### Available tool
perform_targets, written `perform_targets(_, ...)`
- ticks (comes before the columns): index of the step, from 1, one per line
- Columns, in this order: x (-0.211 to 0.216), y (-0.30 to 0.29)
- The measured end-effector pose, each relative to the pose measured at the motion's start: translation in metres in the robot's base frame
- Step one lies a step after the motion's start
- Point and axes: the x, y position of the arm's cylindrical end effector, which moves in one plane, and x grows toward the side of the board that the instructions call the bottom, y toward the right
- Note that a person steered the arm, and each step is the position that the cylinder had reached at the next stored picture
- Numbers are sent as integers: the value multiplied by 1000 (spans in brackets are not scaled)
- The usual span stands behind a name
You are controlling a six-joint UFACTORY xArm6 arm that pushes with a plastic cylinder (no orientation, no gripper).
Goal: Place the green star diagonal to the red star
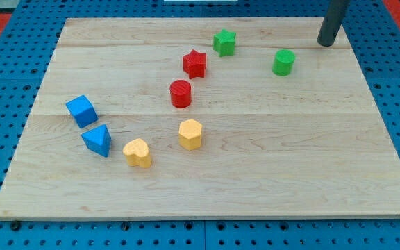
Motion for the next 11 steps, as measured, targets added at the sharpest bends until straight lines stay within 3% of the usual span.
perform_targets(3, 11, 21)
perform_targets(4, 75, 34)
perform_targets(5, 108, 21)
perform_targets(6, 94, -6)
perform_targets(8, 129, -80)
perform_targets(9, 65, -133)
perform_targets(11, -11, -159)
